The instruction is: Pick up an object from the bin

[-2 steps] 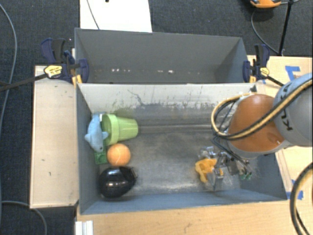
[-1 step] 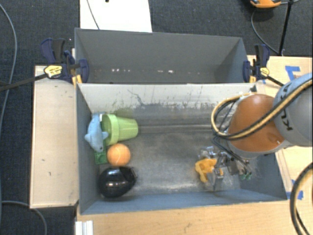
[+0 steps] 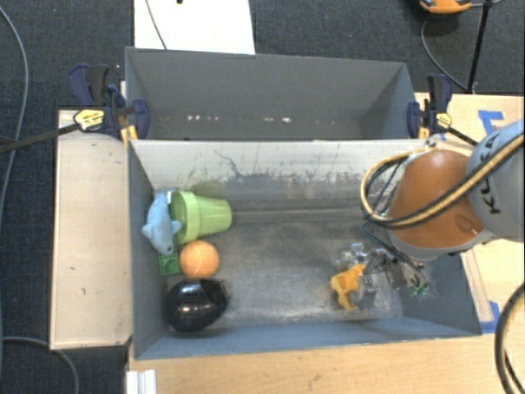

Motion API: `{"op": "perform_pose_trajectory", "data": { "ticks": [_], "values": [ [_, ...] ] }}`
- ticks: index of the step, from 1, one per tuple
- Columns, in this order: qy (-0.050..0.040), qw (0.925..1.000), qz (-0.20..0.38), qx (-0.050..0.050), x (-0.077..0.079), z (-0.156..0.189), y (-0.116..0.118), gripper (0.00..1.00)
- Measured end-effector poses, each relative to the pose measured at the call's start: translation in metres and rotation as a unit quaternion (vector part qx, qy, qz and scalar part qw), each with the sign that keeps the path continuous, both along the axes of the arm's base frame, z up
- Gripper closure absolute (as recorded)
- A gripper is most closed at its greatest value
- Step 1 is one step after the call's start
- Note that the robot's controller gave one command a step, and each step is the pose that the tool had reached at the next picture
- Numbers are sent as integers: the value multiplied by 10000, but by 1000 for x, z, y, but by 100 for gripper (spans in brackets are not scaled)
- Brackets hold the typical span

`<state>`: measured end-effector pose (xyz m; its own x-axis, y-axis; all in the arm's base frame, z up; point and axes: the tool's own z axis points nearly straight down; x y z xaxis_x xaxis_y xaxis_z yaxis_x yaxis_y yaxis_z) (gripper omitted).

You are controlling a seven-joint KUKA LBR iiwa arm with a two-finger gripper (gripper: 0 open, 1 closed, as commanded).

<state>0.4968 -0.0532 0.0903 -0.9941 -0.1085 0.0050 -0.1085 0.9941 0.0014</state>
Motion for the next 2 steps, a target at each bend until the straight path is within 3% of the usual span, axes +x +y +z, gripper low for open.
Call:
{"op": "perform_pose_trajectory", "data": {
  "ticks": [1, 2],
  "values": [
    [-25, 10000, -1, -3, 4, 0, -2, 100],
    [-8, 10000, -56, 1, 6, 97, 2, 100]
  ]
}}
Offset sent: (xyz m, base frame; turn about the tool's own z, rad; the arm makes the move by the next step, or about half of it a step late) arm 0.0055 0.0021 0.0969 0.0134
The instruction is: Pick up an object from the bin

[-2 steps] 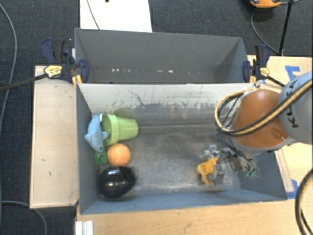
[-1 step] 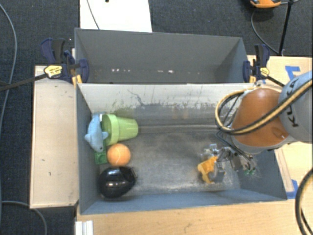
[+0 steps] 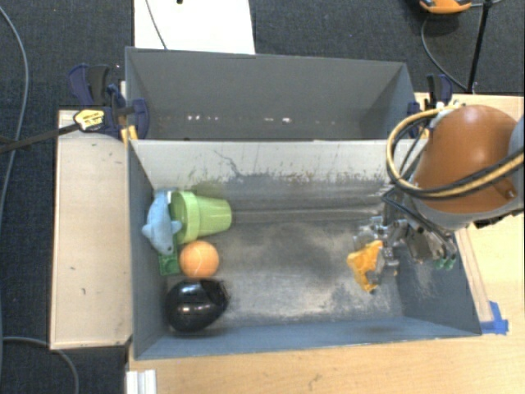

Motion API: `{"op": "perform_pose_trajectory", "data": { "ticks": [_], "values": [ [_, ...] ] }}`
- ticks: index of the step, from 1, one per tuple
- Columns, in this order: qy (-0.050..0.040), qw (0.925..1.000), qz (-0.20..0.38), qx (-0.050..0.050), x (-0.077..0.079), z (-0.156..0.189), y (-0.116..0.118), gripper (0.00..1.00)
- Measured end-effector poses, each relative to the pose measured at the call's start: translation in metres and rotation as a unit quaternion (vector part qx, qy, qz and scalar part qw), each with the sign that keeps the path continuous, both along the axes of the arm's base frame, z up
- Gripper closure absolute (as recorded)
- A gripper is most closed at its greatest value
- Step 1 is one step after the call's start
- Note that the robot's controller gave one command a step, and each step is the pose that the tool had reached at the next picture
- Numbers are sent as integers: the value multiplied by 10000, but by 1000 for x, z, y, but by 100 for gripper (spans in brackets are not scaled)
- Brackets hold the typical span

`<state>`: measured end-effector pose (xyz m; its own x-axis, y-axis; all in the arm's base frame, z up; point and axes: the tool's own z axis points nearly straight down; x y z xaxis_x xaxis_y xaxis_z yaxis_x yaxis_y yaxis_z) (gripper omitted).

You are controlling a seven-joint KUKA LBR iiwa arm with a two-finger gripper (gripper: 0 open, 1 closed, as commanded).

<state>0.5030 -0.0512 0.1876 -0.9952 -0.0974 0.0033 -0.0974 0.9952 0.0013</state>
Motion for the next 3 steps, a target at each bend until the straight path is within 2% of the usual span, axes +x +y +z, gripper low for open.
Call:
{"op": "perform_pose_trajectory", "data": {
  "ticks": [1, 2, 3],
  "values": [
    [0, 10000, -2, 0, 0, 0, 0, 100],
    [16, 10000, -30, 4, 2, 25, -5, 100],
    [-31, 10000, -47, -4, -6, 48, -7, 100]
  ]
}}
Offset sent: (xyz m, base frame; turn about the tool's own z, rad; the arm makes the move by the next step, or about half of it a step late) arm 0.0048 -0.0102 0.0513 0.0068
